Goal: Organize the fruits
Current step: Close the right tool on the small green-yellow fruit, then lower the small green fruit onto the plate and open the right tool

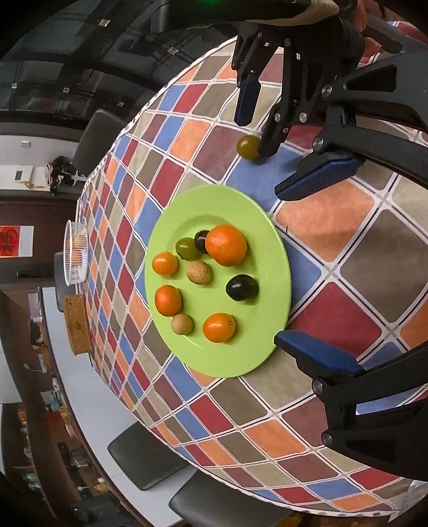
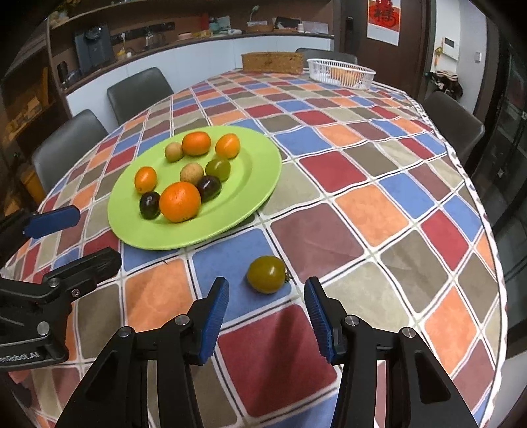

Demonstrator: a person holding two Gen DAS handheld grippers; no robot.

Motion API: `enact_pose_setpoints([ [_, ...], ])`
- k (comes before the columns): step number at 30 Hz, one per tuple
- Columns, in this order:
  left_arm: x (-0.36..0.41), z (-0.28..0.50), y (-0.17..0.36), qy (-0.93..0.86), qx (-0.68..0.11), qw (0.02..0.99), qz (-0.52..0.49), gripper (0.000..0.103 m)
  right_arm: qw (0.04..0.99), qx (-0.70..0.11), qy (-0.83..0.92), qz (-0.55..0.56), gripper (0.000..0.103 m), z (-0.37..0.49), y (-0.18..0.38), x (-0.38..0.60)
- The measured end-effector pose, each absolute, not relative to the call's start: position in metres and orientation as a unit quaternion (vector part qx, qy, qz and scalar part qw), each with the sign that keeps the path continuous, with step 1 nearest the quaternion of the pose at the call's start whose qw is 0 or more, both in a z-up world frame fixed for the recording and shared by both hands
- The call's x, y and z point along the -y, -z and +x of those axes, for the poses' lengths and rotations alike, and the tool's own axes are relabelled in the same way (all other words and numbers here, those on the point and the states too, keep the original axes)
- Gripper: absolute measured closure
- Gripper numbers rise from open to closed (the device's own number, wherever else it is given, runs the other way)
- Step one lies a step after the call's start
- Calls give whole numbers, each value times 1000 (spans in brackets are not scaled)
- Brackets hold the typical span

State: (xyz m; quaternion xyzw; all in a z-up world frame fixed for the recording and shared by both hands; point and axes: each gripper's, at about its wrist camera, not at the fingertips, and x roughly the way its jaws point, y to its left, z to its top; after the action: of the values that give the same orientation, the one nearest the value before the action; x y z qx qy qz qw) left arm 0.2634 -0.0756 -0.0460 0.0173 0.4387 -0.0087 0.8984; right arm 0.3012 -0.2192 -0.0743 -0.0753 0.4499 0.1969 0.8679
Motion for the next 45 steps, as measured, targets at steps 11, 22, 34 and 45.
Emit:
enact_pose_setpoints([
  [11, 65, 278, 60, 1, -453, 891, 12, 22, 865, -456, -192, -88, 66, 310, 86, 210],
  [22, 51, 271, 55, 4, -440, 898, 6, 22, 869, -446, -199, -81, 71, 307, 80, 205],
  [34, 10, 268, 44, -20, -426, 904, -21, 22, 878, -410, -236, -79, 71, 309, 51, 167],
  [45, -25, 279, 40, -44, -422, 906, -16, 22, 878, -395, -260, -75, 71, 325, 45, 123],
])
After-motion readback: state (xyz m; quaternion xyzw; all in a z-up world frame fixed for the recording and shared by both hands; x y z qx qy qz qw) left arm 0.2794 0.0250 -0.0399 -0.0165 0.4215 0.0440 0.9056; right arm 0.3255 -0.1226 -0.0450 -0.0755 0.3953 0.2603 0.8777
